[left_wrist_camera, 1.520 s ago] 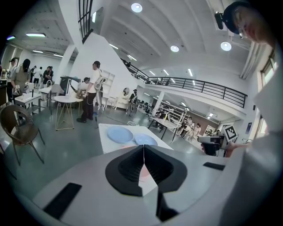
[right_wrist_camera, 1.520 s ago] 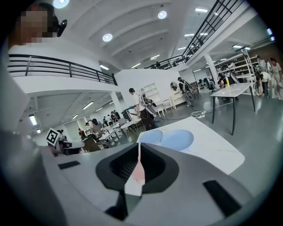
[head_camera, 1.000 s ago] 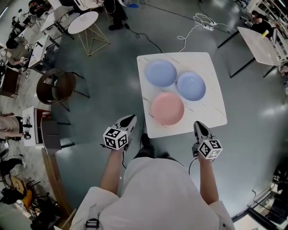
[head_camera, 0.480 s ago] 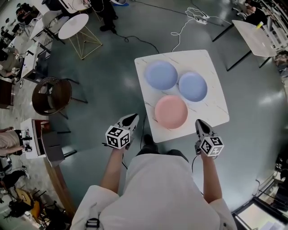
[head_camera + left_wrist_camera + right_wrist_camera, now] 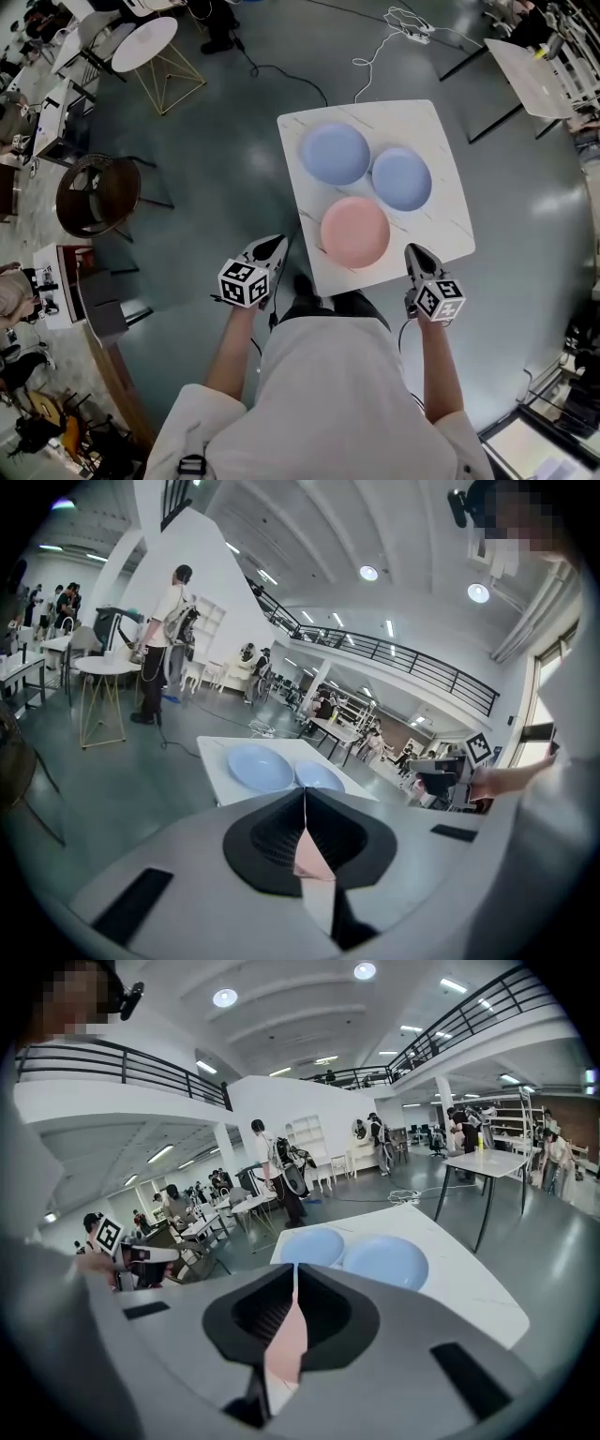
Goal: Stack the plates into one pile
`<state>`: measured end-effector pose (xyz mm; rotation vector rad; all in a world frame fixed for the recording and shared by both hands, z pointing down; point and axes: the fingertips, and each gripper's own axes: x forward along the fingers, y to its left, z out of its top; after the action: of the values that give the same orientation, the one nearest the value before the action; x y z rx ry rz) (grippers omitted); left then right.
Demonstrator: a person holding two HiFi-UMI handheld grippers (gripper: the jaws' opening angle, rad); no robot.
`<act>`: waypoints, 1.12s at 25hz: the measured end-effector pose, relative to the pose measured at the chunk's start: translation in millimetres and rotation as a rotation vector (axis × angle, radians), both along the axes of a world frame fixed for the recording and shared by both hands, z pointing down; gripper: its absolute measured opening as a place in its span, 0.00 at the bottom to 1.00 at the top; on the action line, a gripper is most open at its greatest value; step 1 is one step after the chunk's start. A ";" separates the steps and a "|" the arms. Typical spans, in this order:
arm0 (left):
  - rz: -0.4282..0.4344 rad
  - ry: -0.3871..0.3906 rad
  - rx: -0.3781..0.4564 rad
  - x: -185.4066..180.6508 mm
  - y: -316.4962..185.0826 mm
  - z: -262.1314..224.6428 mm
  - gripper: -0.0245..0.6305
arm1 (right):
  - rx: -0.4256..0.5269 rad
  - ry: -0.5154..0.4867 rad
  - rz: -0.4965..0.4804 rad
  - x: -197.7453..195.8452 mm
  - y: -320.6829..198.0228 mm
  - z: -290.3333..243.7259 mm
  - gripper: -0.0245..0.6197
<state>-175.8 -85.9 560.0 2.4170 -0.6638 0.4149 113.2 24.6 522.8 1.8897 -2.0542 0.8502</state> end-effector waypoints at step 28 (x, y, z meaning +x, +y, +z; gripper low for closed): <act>-0.140 -0.074 -0.125 75.9 -7.4 50.0 0.06 | -0.312 -0.428 -0.266 -0.3 -120.0 139.8 0.09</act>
<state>-99.9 -93.3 610.0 2.2312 -0.8102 0.4753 112.9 -95.3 662.6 1.3194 -2.1701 1.4985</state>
